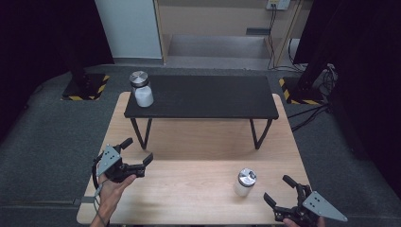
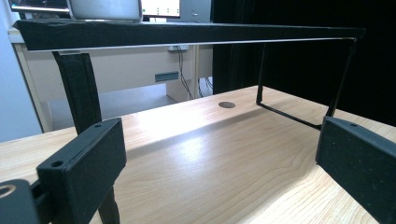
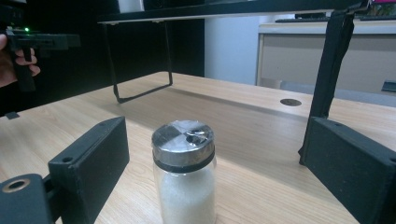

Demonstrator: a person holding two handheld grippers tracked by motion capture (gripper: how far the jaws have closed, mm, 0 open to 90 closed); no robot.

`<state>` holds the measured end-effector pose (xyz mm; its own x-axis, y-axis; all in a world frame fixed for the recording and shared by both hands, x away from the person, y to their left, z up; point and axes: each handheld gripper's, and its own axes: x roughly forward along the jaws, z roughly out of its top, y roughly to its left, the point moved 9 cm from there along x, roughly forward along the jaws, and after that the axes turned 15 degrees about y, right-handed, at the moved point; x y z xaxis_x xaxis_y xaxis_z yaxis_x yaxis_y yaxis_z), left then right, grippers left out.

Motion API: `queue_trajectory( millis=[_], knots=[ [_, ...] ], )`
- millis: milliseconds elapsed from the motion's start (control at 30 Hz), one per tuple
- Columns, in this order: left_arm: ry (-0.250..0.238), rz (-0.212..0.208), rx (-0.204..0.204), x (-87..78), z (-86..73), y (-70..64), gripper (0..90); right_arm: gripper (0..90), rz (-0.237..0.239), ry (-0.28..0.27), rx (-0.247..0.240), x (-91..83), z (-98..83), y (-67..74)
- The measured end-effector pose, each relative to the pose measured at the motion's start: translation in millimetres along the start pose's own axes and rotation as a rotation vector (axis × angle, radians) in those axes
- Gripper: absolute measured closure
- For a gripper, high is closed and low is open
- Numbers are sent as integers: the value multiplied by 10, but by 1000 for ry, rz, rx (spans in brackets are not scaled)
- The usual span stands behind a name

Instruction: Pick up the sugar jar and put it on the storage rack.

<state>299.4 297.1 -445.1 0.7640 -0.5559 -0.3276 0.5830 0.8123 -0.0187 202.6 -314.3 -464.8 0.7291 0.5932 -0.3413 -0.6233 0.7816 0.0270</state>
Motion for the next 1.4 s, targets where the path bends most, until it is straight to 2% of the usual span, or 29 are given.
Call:
queue_trajectory(
  millis=[67,167,367,633,733,867,933,1067,1167,1400],
  knots=[
    [0,2,-2,-1,-2,4,9,60,-5,-1,-3,-13,16,0],
    [0,3,-6,-3,-8,16,9,43,13,-7,2,-31,59,-22],
    [-1,5,-15,-11,-17,22,9,21,66,-8,-13,-122,192,-79],
    [6,2,-7,-1,-18,11,10,12,142,-8,-46,-356,509,-230],
    [3,5,-10,-4,-19,12,9,7,175,18,-82,-458,673,-296],
    [3,8,-14,-7,-21,16,9,6,186,47,-136,-581,858,-329],
    [4,7,-16,-6,-22,17,9,6,189,54,-148,-639,942,-346],
    [5,5,-16,-1,-25,17,9,9,186,69,-152,-736,1078,-404],
    [6,2,-20,4,-28,18,9,9,190,75,-133,-775,1136,-463],
    [7,0,-28,11,-36,25,9,10,204,128,-128,-748,1238,-563]
  ],
)
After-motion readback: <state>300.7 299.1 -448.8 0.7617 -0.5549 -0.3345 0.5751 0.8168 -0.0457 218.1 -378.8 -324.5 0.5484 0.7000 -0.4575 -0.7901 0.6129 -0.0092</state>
